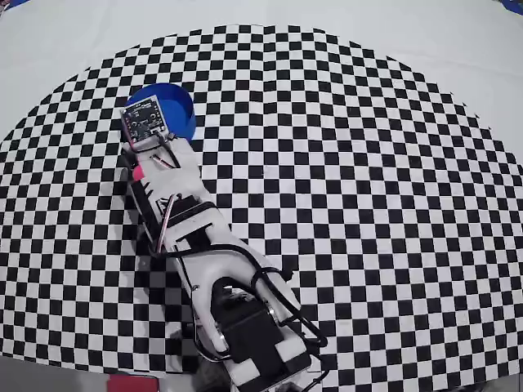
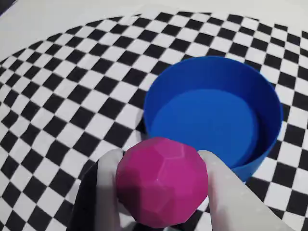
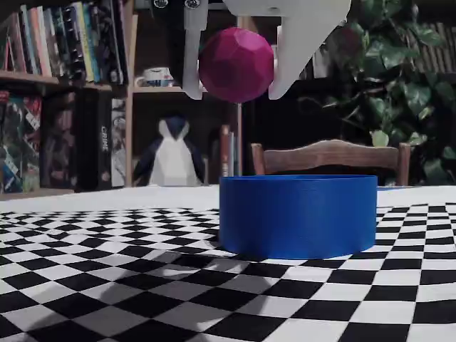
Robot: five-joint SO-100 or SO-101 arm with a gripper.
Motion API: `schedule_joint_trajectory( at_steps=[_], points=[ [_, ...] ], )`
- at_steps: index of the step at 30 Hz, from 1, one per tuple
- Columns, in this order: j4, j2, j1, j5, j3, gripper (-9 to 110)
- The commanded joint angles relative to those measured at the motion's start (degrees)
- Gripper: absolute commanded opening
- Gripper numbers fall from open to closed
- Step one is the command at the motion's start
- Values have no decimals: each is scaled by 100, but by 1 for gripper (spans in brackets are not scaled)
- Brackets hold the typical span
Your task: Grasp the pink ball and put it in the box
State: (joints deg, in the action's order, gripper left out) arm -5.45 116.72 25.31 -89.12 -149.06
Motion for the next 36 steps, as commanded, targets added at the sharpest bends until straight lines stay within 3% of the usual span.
schedule_joint_trajectory(
  at_steps=[1, 36],
  points=[
    [-149, 202, -79, -35, 132, 0],
    [-176, -976, -712, -35, 1002, 0]
  ],
)
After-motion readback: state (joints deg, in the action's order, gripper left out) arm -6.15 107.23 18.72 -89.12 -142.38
